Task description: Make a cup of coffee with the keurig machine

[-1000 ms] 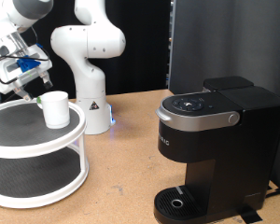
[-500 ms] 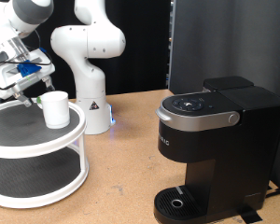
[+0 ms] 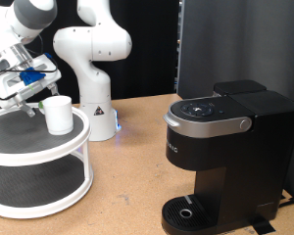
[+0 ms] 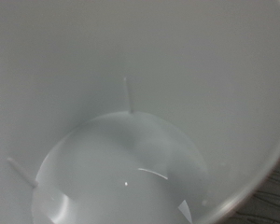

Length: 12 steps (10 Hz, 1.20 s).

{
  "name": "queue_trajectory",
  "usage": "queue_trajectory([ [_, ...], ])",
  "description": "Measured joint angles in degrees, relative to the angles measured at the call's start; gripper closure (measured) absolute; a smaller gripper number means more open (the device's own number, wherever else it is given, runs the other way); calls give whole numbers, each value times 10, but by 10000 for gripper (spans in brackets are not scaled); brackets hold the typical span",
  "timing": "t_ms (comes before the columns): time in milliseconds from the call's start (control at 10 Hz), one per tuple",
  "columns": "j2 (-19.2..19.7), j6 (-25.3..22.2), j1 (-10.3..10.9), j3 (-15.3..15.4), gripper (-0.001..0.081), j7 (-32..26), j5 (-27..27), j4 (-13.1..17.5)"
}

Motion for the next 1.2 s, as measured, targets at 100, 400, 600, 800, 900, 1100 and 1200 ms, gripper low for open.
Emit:
queue_trajectory([
  [100, 3, 1, 2, 1, 1, 0, 0, 0],
  [400, 17, -3, -1, 8, 1, 0, -23, 1],
  [600, 18, -10, -4, 6, 1, -2, -29, 2],
  [800, 17, -30, -6, 6, 1, -2, -29, 4],
  [900, 13, -43, -7, 7, 1, -1, -29, 7],
  [1100, -1, -67, -15, 10, 1, 0, -29, 7],
  [1200, -8, -75, -22, 13, 1, 0, -29, 7],
])
